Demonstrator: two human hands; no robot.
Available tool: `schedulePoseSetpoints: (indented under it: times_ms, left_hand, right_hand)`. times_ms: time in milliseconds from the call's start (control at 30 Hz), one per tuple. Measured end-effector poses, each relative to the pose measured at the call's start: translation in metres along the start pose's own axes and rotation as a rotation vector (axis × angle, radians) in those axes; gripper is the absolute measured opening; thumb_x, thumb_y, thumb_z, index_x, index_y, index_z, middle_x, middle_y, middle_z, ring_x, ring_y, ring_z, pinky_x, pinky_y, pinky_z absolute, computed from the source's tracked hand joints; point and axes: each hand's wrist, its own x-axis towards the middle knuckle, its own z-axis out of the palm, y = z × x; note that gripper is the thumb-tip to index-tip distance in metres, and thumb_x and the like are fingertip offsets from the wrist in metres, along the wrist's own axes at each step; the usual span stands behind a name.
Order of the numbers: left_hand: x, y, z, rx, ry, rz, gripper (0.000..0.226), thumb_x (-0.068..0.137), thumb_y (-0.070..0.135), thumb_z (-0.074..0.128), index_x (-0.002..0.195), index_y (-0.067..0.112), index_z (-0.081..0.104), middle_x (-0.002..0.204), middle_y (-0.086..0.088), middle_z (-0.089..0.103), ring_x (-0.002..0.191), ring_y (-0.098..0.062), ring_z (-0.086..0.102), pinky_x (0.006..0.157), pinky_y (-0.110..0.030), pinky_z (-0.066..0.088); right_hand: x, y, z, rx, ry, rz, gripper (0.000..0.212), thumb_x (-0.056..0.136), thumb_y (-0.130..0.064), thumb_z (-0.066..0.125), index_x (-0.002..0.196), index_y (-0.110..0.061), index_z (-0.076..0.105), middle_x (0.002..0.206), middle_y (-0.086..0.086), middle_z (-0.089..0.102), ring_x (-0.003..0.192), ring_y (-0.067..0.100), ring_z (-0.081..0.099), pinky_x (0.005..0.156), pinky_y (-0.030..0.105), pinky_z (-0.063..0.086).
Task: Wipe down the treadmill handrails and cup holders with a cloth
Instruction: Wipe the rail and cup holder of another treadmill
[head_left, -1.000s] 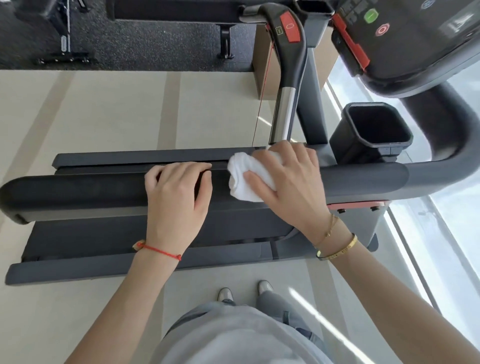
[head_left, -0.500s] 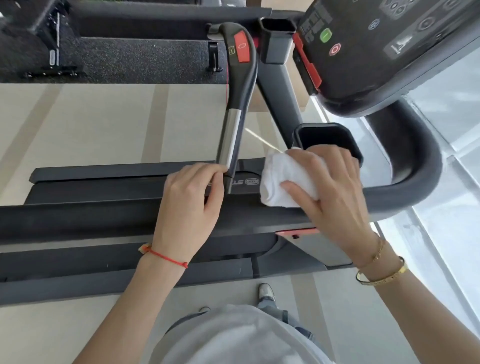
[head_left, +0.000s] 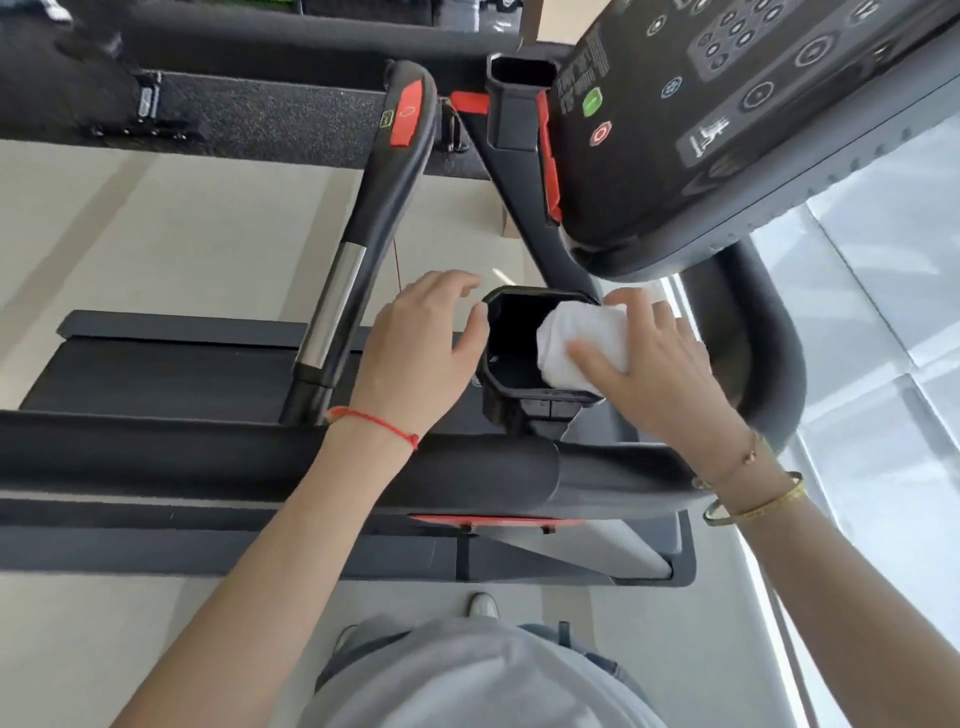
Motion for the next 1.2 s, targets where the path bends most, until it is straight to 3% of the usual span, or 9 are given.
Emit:
schedulePoseSetpoints:
  times_ms: [167, 333, 433, 533, 600, 733, 933, 1067, 1200]
  left_hand:
    - [0.01, 0.001, 0.024, 0.01, -0.052, -0.104, 0.037, 0.099, 0.031, 0.05, 0.132, 0.015, 0.055, 0.125, 0.0, 0.061, 0.112, -0.018, 0.058, 0.095, -0.036, 0.049]
    - [0.012, -0.006, 0.03, -0.035, -0.079, -0.137, 0.029, 0.097, 0.031, 0.051, 0.122, 0.018, 0.06, 0.113, 0.004, 0.066, 0.103, -0.014, 0.061, 0.09, -0.036, 0.052]
    - [0.011, -0.01, 0.029, -0.047, -0.095, -0.167, 0.029, 0.097, 0.034, 0.051, 0.12, 0.021, 0.061, 0.11, 0.007, 0.066, 0.102, -0.011, 0.061, 0.088, -0.036, 0.053]
    - [0.011, -0.01, 0.03, -0.061, -0.106, -0.169, 0.028, 0.097, 0.033, 0.05, 0.119, 0.02, 0.062, 0.105, 0.006, 0.066, 0.096, -0.013, 0.061, 0.083, -0.038, 0.054]
    - [0.01, -0.01, 0.03, -0.063, -0.111, -0.163, 0.028, 0.097, 0.032, 0.05, 0.119, 0.019, 0.061, 0.103, 0.005, 0.066, 0.093, -0.014, 0.062, 0.082, -0.039, 0.054]
    - [0.01, -0.01, 0.029, -0.062, -0.112, -0.147, 0.028, 0.098, 0.032, 0.05, 0.12, 0.018, 0.06, 0.104, 0.004, 0.066, 0.094, -0.015, 0.062, 0.083, -0.041, 0.054]
    - [0.01, -0.01, 0.032, -0.078, -0.101, -0.147, 0.027, 0.098, 0.03, 0.05, 0.119, 0.018, 0.06, 0.101, 0.004, 0.065, 0.089, -0.013, 0.061, 0.079, -0.036, 0.053]
    - [0.01, -0.009, 0.032, -0.093, -0.097, -0.15, 0.027, 0.098, 0.029, 0.05, 0.12, 0.019, 0.06, 0.1, 0.005, 0.065, 0.089, -0.013, 0.061, 0.079, -0.036, 0.053]
    - [0.009, -0.006, 0.031, -0.118, -0.095, -0.158, 0.028, 0.097, 0.029, 0.05, 0.122, 0.019, 0.059, 0.101, 0.005, 0.065, 0.092, -0.014, 0.061, 0.082, -0.037, 0.053]
  right_hand:
    - [0.011, 0.002, 0.005, 0.216, -0.102, -0.025, 0.069, 0.088, -0.035, 0.067, 0.136, -0.004, 0.029, 0.126, 0.013, 0.04, 0.118, 0.036, 0.045, 0.099, 0.035, 0.035]
    - [0.024, -0.002, 0.016, 0.324, -0.013, 0.045, 0.059, 0.083, -0.023, 0.073, 0.121, 0.001, 0.035, 0.112, 0.004, 0.03, 0.109, 0.032, 0.048, 0.077, 0.011, 0.024]
    - [0.024, 0.002, 0.012, 0.217, -0.104, 0.039, 0.058, 0.091, -0.029, 0.064, 0.128, 0.003, 0.033, 0.111, 0.013, 0.035, 0.103, 0.031, 0.047, 0.074, 0.019, 0.028]
    - [0.019, 0.011, 0.004, 0.036, -0.19, 0.011, 0.052, 0.098, -0.007, 0.03, 0.146, -0.024, 0.022, 0.096, 0.015, 0.03, 0.075, 0.022, 0.036, 0.065, 0.036, 0.037]
    - [0.018, 0.009, 0.003, 0.029, -0.239, 0.026, 0.047, 0.098, -0.012, 0.032, 0.142, -0.025, 0.023, 0.092, 0.012, 0.026, 0.066, 0.022, 0.036, 0.059, 0.035, 0.037]
    - [0.023, 0.006, 0.003, 0.017, -0.166, -0.016, 0.062, 0.094, -0.059, 0.042, 0.128, -0.007, 0.037, 0.099, 0.01, 0.051, 0.085, 0.033, 0.055, 0.07, 0.035, 0.036]
    - [0.035, 0.01, -0.004, 0.022, -0.187, -0.233, 0.072, 0.092, -0.046, 0.059, 0.15, -0.015, 0.03, 0.14, 0.011, 0.045, 0.126, 0.032, 0.046, 0.098, 0.03, 0.034]
    - [0.033, 0.013, -0.009, -0.001, -0.156, -0.325, 0.07, 0.093, -0.046, 0.056, 0.149, -0.01, 0.034, 0.143, 0.008, 0.048, 0.129, 0.027, 0.047, 0.098, 0.02, 0.028]
    - [0.025, 0.012, -0.006, -0.001, -0.076, -0.329, 0.07, 0.092, -0.054, 0.041, 0.146, -0.009, 0.04, 0.138, 0.01, 0.052, 0.127, 0.029, 0.049, 0.101, 0.027, 0.036]
